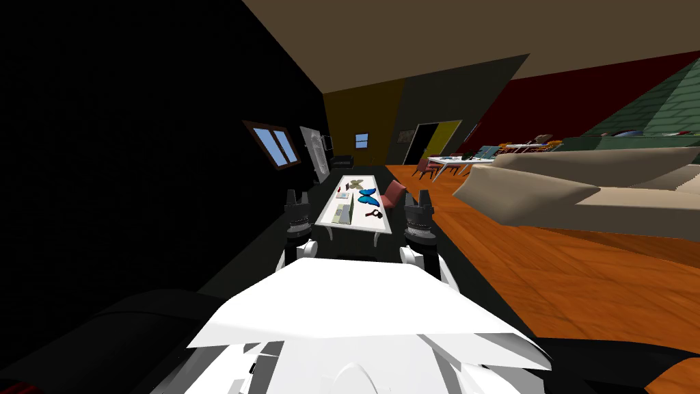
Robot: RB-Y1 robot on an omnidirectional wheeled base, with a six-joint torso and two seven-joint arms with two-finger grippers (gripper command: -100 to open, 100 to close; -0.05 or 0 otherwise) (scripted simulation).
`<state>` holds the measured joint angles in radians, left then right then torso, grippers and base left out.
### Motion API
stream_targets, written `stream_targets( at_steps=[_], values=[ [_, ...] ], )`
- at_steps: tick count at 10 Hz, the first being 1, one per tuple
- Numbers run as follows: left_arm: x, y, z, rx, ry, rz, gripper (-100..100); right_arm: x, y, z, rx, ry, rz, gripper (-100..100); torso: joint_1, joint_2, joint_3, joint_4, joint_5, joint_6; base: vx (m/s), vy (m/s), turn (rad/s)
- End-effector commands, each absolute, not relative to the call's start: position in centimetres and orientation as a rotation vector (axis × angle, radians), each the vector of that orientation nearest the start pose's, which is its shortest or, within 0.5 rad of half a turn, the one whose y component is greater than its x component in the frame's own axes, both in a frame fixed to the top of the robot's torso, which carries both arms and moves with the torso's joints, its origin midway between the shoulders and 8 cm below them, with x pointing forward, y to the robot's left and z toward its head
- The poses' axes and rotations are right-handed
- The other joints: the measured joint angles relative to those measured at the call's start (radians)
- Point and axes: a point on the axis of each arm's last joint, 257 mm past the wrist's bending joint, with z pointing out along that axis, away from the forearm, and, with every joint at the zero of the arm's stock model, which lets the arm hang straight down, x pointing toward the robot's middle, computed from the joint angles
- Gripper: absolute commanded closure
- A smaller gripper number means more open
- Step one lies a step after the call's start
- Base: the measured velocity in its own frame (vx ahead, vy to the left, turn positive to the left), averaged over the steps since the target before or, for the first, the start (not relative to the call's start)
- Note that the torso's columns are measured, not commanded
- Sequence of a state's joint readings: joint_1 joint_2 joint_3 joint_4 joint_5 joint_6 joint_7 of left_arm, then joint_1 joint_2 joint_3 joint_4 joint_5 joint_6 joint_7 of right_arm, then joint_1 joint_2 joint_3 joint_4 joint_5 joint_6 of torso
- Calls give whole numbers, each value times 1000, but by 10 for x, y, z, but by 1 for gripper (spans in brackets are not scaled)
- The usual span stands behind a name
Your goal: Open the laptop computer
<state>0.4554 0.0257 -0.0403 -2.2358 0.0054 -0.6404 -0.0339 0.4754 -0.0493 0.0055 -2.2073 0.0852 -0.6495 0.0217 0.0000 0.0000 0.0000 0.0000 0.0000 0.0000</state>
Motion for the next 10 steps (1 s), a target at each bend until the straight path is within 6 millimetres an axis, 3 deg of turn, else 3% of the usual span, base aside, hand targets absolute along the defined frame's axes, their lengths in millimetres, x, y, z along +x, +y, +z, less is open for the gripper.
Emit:
stream_targets(
  at_steps=[1, 9, 10],
  values=[
    [332, 257, 44, -527, 540, -1360, 0, 336, -255, 26, 477, 642, 1274, 0, 0, 40, -82, 41, 0, 0, 0, 0, 0],
    [332, 257, 44, -526, 540, -1361, 0, 336, -255, 26, 477, 642, 1274, 0, 0, 618, -1234, 617, 0, 0, 0, 0, 0],
    [337, 254, 38, -511, 591, -1348, -100, 336, -255, 26, 477, 642, 1274, 0, 0, 691, -1382, 691, 0, 0, 18, -21, 2]
  ],
)
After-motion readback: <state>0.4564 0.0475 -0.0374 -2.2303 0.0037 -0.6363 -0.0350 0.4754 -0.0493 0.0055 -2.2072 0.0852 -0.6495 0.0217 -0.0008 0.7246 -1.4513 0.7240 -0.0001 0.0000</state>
